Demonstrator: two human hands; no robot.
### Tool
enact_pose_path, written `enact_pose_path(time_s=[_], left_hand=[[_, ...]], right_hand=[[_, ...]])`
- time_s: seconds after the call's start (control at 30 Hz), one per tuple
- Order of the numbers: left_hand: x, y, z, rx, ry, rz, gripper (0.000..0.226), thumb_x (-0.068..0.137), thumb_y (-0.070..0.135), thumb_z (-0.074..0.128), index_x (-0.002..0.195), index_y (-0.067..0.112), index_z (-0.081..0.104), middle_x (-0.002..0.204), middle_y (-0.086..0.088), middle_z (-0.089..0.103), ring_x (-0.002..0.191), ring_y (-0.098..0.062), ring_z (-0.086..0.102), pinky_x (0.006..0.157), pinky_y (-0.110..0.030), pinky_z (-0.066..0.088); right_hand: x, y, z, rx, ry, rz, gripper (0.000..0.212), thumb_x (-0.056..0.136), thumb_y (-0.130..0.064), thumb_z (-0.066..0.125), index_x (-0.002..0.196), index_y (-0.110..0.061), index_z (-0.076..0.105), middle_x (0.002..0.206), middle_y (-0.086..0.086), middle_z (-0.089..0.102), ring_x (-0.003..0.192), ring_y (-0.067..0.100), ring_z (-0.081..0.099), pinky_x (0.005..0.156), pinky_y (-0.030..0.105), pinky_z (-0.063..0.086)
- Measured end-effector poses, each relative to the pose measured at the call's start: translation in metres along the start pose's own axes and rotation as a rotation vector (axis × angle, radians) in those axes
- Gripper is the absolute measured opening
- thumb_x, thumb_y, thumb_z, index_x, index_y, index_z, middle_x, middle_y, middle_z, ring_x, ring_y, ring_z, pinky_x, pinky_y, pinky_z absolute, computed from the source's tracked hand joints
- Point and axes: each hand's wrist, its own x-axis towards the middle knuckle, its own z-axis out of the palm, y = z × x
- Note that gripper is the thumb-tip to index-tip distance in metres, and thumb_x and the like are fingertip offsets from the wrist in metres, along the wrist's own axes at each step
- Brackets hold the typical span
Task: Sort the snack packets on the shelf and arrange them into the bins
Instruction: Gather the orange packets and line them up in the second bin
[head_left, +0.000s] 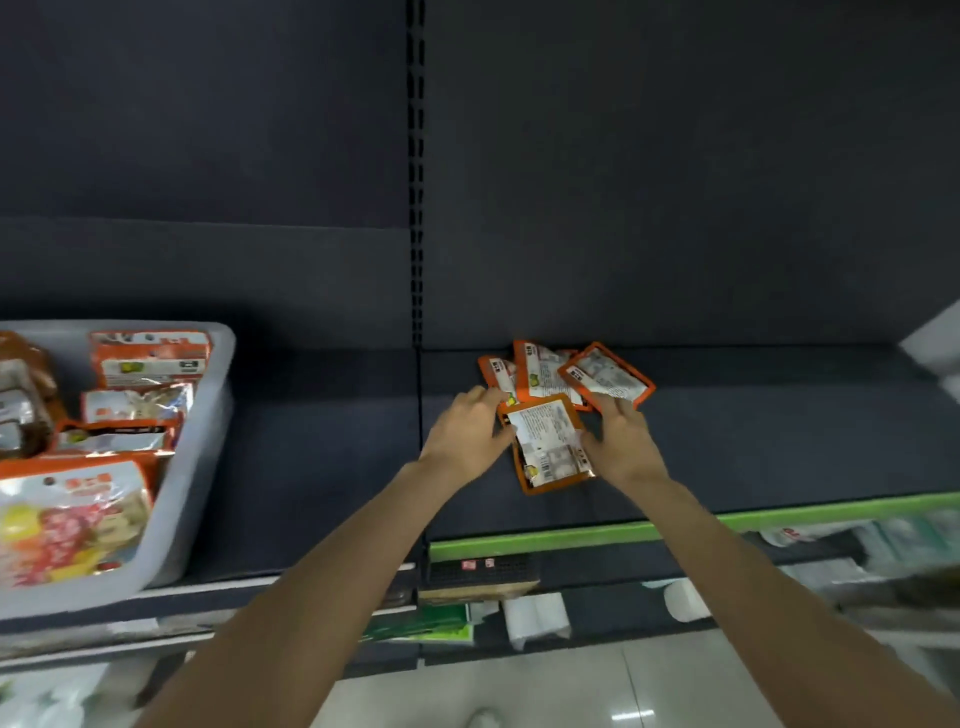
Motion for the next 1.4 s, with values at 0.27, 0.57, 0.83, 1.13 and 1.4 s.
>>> enact_pose_path(time_s=[0.27,0.57,0.83,1.13,1.4], left_hand=[[0.043,0.012,0.054,0.15,-0.136,-0.12,0.102,0.075,0.052,0.072,0.151,0.014,0.015,0.155,-0.005,0.014,0.143,-0.023,0.014,0.116,-0.043,0.019],[0.029,-0.001,0.025,-0.302,0.238,-0.298,0.027,0.082,0.006,0.069,0.108,0.013,0.063,0.108,-0.006,0.059,0.097,-0.016,0.059,0.077,-0.014,0.043],[0.012,-0.002,-0.017,-0.462,0.372,-0.348,0.01,0.089,0.005,0.062,0.093,0.015,0.062,0.09,-0.001,0.069,0.086,-0.012,0.066,0.073,-0.029,0.058],[-0.009,0.002,-0.045,-0.472,0.505,-0.279,0.008,0.091,0.007,0.059,0.09,0.015,0.06,0.088,0.002,0.065,0.09,-0.015,0.065,0.075,-0.034,0.058],[-0.059,-0.023,-0.114,-0.413,0.715,-0.214,0.012,0.092,0.007,0.057,0.088,0.018,0.059,0.091,0.0,0.068,0.087,-0.012,0.065,0.074,-0.029,0.057]], right_hand=[[0.052,0.042,0.011,-0.013,-0.184,0.038,0.066,0.097,-0.036,0.048,0.151,-0.019,0.015,0.159,0.004,0.003,0.145,0.028,0.011,0.114,0.042,0.023],[0.06,0.047,0.001,-0.077,-0.023,-0.217,0.044,0.091,-0.015,0.059,0.134,-0.016,0.05,0.133,0.008,0.05,0.125,0.025,0.044,0.099,0.036,0.041],[0.071,0.034,0.007,-0.243,-0.159,-0.185,0.072,0.087,-0.033,0.063,0.147,-0.015,0.026,0.148,0.008,0.035,0.138,0.026,0.031,0.103,0.04,0.041],[0.044,-0.012,-0.035,-0.363,0.006,-0.16,0.016,0.095,-0.018,0.048,0.099,-0.007,0.059,0.096,0.011,0.066,0.086,0.029,0.065,0.061,0.029,0.04],[0.016,-0.105,-0.052,0.086,0.123,-0.424,0.008,0.093,-0.018,0.054,0.094,-0.017,0.061,0.091,0.004,0.068,0.086,0.026,0.063,0.068,0.037,0.052]])
